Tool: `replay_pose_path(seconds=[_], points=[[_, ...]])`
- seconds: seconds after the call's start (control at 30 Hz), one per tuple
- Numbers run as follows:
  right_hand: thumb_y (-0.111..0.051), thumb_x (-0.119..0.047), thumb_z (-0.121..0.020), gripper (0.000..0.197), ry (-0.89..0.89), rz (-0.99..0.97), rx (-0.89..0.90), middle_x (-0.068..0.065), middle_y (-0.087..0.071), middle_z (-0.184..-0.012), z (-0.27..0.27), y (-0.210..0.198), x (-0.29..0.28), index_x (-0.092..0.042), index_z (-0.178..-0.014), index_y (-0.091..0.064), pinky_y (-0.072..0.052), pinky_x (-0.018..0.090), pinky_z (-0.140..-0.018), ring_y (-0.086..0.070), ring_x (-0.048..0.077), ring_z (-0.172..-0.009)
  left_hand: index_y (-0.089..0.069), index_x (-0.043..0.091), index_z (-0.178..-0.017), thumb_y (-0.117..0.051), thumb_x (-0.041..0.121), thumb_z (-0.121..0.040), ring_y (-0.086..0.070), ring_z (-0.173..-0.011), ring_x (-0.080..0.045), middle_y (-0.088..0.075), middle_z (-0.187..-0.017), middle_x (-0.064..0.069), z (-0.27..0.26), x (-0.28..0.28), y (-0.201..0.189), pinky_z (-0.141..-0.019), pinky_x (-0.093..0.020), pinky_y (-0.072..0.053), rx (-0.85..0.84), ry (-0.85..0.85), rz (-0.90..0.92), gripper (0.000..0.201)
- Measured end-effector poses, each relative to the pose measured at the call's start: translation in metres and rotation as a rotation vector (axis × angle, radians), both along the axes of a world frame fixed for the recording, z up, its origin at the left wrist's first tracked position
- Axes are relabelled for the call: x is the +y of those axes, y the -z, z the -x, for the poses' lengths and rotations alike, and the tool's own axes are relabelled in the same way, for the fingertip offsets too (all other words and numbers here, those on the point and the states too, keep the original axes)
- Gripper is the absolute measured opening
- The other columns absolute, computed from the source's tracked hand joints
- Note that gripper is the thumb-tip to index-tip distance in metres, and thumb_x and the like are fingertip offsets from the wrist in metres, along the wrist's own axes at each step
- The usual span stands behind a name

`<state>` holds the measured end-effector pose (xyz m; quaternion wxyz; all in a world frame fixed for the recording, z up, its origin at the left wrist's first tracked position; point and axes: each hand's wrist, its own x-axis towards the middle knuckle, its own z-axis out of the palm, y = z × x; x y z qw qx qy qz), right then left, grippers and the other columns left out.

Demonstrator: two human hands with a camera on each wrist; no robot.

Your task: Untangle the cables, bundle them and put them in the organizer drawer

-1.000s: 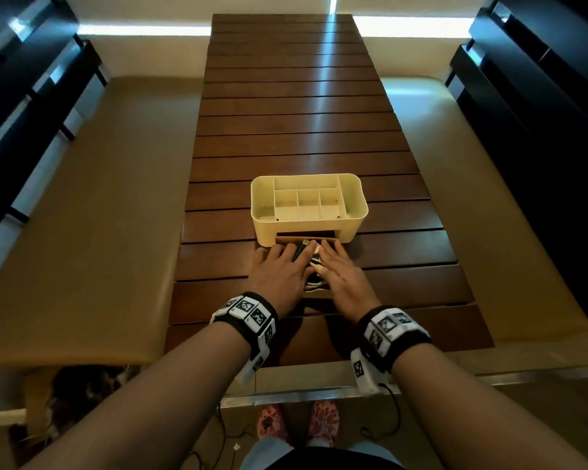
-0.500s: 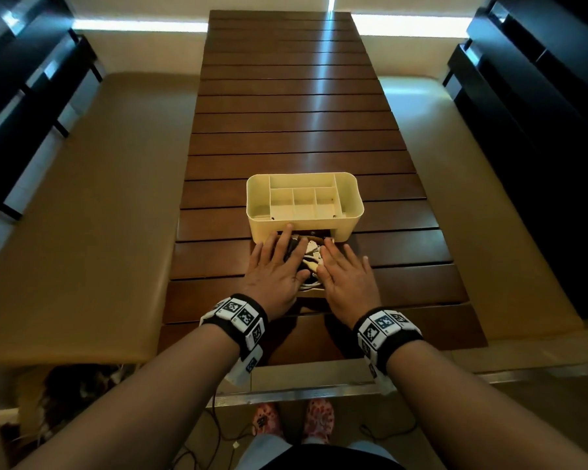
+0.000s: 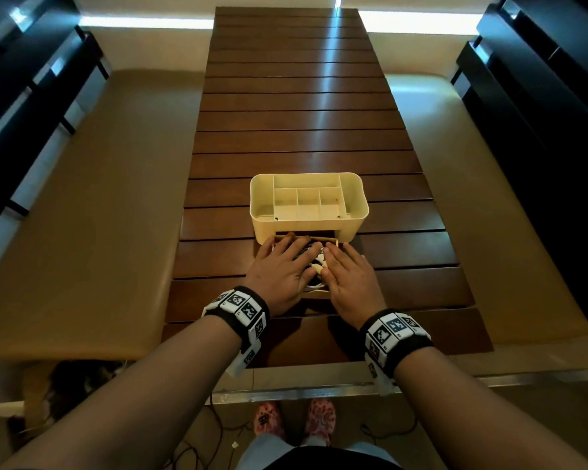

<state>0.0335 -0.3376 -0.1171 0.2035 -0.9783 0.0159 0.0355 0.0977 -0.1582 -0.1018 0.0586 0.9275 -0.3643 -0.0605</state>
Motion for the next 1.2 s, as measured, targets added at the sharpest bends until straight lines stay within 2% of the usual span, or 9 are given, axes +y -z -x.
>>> replay_pose_path(seconds=[0.13,0.23,0.33,0.43,0.57,0.77,0.87,1.0,1.2], points=[[-0.029,-0.045,-0.103,0.057,0.05,-0.068,-0.08,-0.005,-0.017,-0.165,-0.001,-0.004,0.006,-0.024,-0.156,-0.027,-0.012,0.044,-0.122,-0.011,0.017,-0.153,-0.018,0.037,-0.157,-0.013,0.051,-0.104,-0.019,-0.151,-0.023,-0.026,-0.162,0.007,0.001,0.001,0.001,-0.12,-0.051,-0.005,0.011,-0.022,-0.015,0.055],[-0.029,-0.034,-0.108,0.053,-0.039,-0.021,0.039,-0.015,0.001,-0.164,-0.006,-0.008,0.008,-0.028,-0.159,-0.013,-0.001,0.046,-0.125,0.006,0.01,-0.152,-0.011,0.04,-0.157,-0.011,0.053,-0.103,-0.005,-0.154,-0.026,-0.017,-0.165,0.01,0.002,-0.001,0.003,-0.12,-0.052,0.004,0.035,-0.058,-0.039,0.055],[-0.024,-0.035,-0.108,0.052,-0.062,0.021,0.105,-0.014,-0.01,-0.166,-0.008,-0.012,0.006,-0.029,-0.159,-0.011,0.002,0.049,-0.124,0.004,0.012,-0.154,-0.009,0.037,-0.157,-0.004,0.055,-0.099,0.004,-0.154,-0.025,-0.01,-0.167,0.008,0.002,-0.001,0.001,-0.12,-0.05,0.005,0.049,-0.056,-0.042,0.062],[-0.023,-0.037,-0.108,0.052,-0.077,0.069,0.112,-0.015,-0.011,-0.166,-0.008,-0.014,0.005,-0.031,-0.159,-0.013,0.004,0.048,-0.122,0.003,0.013,-0.154,-0.002,0.022,-0.16,0.002,0.056,-0.096,0.006,-0.154,-0.018,-0.003,-0.168,0.001,0.003,-0.003,-0.002,-0.122,-0.042,0.006,0.073,-0.053,-0.03,0.073],[-0.022,-0.037,-0.108,0.051,-0.089,0.11,0.127,-0.016,-0.01,-0.166,-0.008,-0.018,0.006,-0.032,-0.158,-0.013,0.005,0.049,-0.122,0.004,0.012,-0.154,0.004,0.014,-0.159,-0.014,0.052,-0.104,0.012,-0.153,-0.016,0.007,-0.168,-0.005,0.003,-0.001,-0.008,-0.123,-0.04,0.009,0.102,-0.052,-0.05,0.069],[-0.022,-0.038,-0.107,0.054,-0.108,0.136,0.145,-0.016,-0.007,-0.166,-0.007,-0.022,0.006,-0.034,-0.159,-0.005,0.007,0.051,-0.121,0.005,0.015,-0.154,0.004,0.011,-0.158,-0.027,0.038,-0.104,0.018,-0.152,-0.023,0.015,-0.165,-0.01,0.035,-0.001,-0.013,-0.123,-0.044,0.008,-0.055,0.036,0.003,0.068],[-0.021,-0.038,-0.107,0.054,-0.114,0.165,0.143,-0.015,-0.006,-0.166,-0.007,-0.023,0.008,-0.033,-0.159,-0.007,0.007,0.051,-0.121,0.006,0.015,-0.154,0.005,0.008,-0.158,-0.023,0.037,-0.104,0.02,-0.151,-0.024,0.016,-0.165,-0.013,0.052,-0.002,-0.003,-0.123,-0.043,0.01,-0.019,-0.02,-0.043,0.067],[-0.022,-0.037,-0.107,0.053,-0.111,0.195,0.141,-0.013,-0.008,-0.166,-0.008,-0.024,0.008,-0.03,-0.159,-0.01,0.007,0.052,-0.121,0.004,0.016,-0.154,0.006,0.006,-0.157,-0.014,0.042,-0.103,0.018,-0.152,-0.026,0.017,-0.163,-0.015,0.05,-0.004,0.005,-0.125,-0.045,-0.001,0.055,-0.081,-0.057,0.067],[-0.024,-0.038,-0.107,0.052,-0.107,0.164,0.133,-0.014,-0.01,-0.166,-0.007,-0.023,0.008,-0.032,-0.158,-0.014,0.009,0.051,-0.121,0.004,0.016,-0.154,-0.007,0.005,-0.157,-0.011,0.045,-0.102,0.0,-0.154,-0.027,-0.003,-0.166,-0.017,0.043,-0.003,0.003,-0.125,-0.04,-0.004,0.076,-0.057,-0.021,0.069]])
